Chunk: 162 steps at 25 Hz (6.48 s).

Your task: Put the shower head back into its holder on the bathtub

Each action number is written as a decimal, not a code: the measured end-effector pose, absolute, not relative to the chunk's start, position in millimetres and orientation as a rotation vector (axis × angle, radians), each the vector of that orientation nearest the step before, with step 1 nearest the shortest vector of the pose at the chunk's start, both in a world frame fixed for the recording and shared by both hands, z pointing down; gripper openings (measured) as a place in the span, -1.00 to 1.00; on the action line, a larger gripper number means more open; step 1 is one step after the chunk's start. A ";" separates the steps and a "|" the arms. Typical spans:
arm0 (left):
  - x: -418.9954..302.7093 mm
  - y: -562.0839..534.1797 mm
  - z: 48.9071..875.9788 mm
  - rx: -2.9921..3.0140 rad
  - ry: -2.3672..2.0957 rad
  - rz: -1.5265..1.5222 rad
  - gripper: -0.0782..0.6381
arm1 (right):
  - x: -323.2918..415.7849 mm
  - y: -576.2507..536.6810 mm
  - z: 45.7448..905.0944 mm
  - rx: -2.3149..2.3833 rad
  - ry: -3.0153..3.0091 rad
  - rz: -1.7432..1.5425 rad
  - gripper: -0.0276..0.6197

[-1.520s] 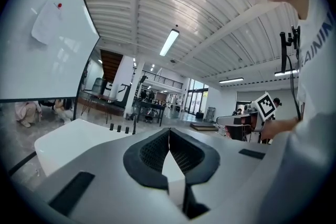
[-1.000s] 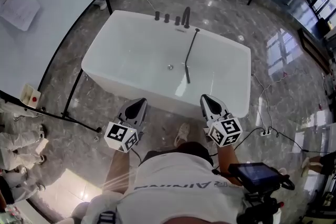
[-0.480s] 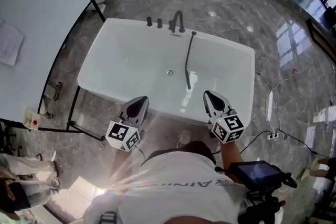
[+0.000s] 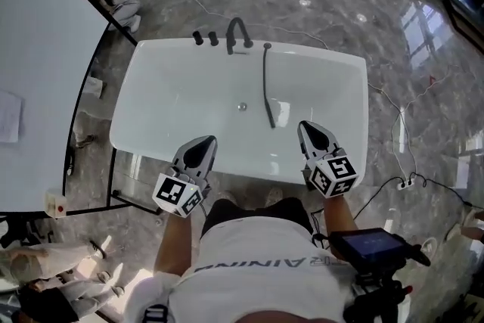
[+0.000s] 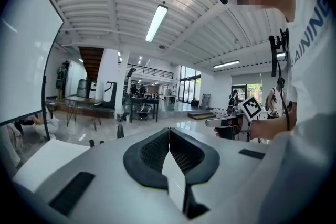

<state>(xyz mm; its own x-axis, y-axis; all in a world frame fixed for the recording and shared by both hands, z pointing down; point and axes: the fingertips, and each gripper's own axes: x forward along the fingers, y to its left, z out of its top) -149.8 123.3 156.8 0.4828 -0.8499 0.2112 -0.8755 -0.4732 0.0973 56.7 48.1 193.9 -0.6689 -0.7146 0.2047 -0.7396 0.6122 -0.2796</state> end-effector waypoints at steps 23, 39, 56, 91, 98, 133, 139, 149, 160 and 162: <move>-273.9 2.9 198.3 2.869 -0.959 0.266 -0.73 | -45.2 11.6 191.3 1.724 -2.420 0.495 -0.88; -200.8 -61.8 267.0 2.859 -1.003 0.384 -0.73 | -1.0 -51.3 280.6 1.608 -2.455 0.539 -0.88; -93.3 -194.9 617.3 2.720 -0.904 0.701 -0.73 | 67.4 -195.4 596.5 1.485 -2.328 0.606 -0.88; -46.6 -200.7 1117.8 2.791 0.963 2.361 -0.23 | 56.4 -164.0 1002.7 0.939 -2.242 0.860 -0.88; -36.0 -199.6 1139.0 2.752 1.082 2.396 -0.23 | 64.0 -147.5 1019.7 0.956 -2.218 0.924 -0.88; -1.7 -193.1 1002.4 2.956 0.366 1.948 -0.42 | 96.6 -134.5 927.6 1.111 -2.162 1.001 -0.88; 6.3 -209.3 869.9 3.027 -0.169 1.615 -0.42 | 102.2 -130.3 849.5 1.259 -2.199 1.062 -0.88; -8.6 -212.7 624.9 3.109 -0.826 0.941 -0.42 | 76.5 -122.2 721.8 1.501 -2.279 1.226 -0.88; -69.6 -200.2 383.8 3.069 -1.285 0.466 -0.42 | 55.6 -120.9 583.7 1.475 -2.387 1.142 -0.88; -82.0 -194.2 347.4 2.995 -1.364 0.372 -0.42 | 56.9 -119.1 555.4 1.485 -2.401 1.137 -0.88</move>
